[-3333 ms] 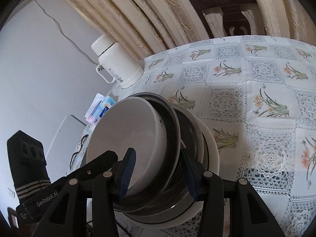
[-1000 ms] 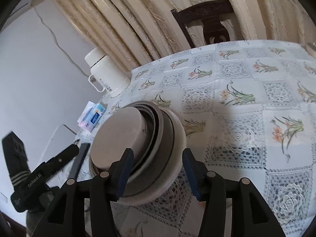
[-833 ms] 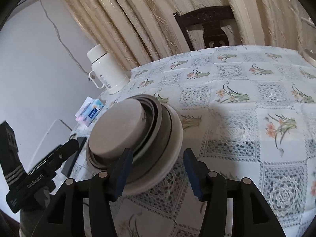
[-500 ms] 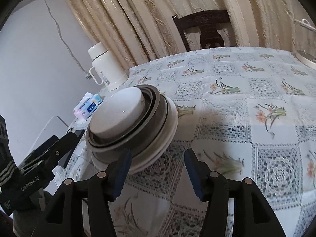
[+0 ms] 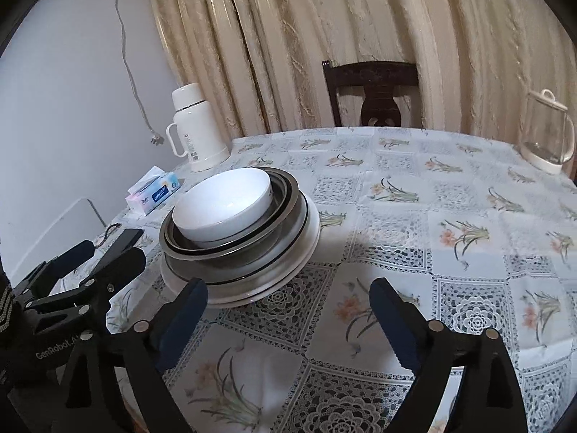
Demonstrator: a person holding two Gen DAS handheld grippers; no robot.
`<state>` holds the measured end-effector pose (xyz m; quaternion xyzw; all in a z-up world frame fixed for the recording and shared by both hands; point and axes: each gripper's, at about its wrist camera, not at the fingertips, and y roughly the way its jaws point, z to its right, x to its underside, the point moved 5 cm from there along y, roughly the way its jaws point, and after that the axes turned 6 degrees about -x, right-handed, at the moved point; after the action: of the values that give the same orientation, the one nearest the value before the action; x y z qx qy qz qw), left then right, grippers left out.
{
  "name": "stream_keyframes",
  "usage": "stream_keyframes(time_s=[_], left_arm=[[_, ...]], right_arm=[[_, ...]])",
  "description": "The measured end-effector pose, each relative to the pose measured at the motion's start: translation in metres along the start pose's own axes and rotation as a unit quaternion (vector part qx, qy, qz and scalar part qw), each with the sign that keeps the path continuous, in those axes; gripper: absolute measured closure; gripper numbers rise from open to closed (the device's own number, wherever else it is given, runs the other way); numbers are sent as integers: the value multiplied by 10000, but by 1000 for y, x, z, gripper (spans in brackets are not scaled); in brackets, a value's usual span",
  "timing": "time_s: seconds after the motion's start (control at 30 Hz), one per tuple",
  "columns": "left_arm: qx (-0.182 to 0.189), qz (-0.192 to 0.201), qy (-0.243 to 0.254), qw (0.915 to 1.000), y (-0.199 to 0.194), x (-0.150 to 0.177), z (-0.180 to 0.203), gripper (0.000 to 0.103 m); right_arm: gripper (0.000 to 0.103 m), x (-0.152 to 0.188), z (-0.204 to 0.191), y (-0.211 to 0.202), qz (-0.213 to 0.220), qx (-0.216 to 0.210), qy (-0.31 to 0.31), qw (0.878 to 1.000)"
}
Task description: Organize plates and bowls
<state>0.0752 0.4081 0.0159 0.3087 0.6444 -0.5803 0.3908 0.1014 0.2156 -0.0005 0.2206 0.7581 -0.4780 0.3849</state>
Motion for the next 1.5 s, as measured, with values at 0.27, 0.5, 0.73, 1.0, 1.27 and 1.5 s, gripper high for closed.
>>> stream_keyframes(time_s=[0.27,0.5,0.73,1.0,1.27,1.5], left_arm=[[-181,38,18,9998,0,8,-9,3],[-263,19,-46,9996,4,16,-16,3],[-354,-45,-246,9991,10,24,-23,3],[-416,-62,-353,9985,13,31,-27,3],[-472,-51,-426,9980,14,37,-30,3],[-521,9,-486,9975,13,38,-36,3]], right_arm=[[0,10,0,10,-190,200,34,9996],[0,9,3,9,-80,591,-143,9981],[0,4,10,4,107,1069,-238,9939],[0,0,15,-3,333,1415,-261,9890],[0,-6,17,-16,764,1769,-312,9808],[0,-5,13,-6,599,1583,-350,9849]])
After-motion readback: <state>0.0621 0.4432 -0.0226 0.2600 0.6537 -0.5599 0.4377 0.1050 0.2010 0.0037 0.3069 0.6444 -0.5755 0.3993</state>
